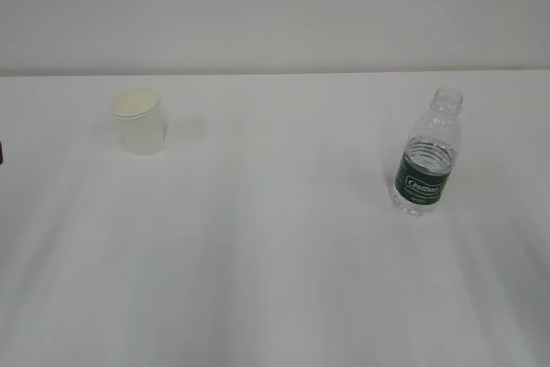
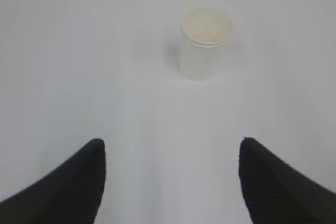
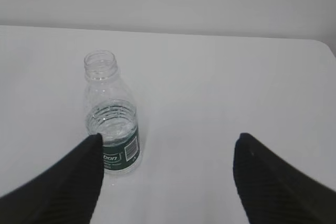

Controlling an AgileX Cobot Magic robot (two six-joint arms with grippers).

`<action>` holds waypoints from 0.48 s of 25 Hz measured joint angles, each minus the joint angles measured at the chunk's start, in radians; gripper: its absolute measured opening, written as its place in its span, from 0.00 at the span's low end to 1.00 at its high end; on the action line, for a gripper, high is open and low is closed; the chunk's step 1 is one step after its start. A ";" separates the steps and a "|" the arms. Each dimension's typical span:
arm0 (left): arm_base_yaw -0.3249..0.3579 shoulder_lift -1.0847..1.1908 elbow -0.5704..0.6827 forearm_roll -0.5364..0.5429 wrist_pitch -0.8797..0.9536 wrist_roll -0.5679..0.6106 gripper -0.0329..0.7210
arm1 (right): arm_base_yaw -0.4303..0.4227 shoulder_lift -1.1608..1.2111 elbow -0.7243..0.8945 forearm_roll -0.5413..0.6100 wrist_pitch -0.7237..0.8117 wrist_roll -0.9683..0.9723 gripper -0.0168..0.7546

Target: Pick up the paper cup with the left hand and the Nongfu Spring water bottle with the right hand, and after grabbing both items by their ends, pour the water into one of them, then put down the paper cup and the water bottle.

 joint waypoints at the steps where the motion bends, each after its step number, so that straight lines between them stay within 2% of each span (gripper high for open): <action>1: -0.024 0.002 0.010 0.002 -0.021 0.000 0.80 | 0.000 0.002 0.008 0.000 -0.018 0.001 0.77; 6: -0.095 0.038 0.069 -0.008 -0.110 0.000 0.77 | 0.012 0.002 0.042 0.000 -0.074 0.007 0.77; 12: -0.118 0.091 0.113 -0.049 -0.188 0.000 0.75 | 0.105 0.028 0.066 -0.004 -0.118 0.010 0.77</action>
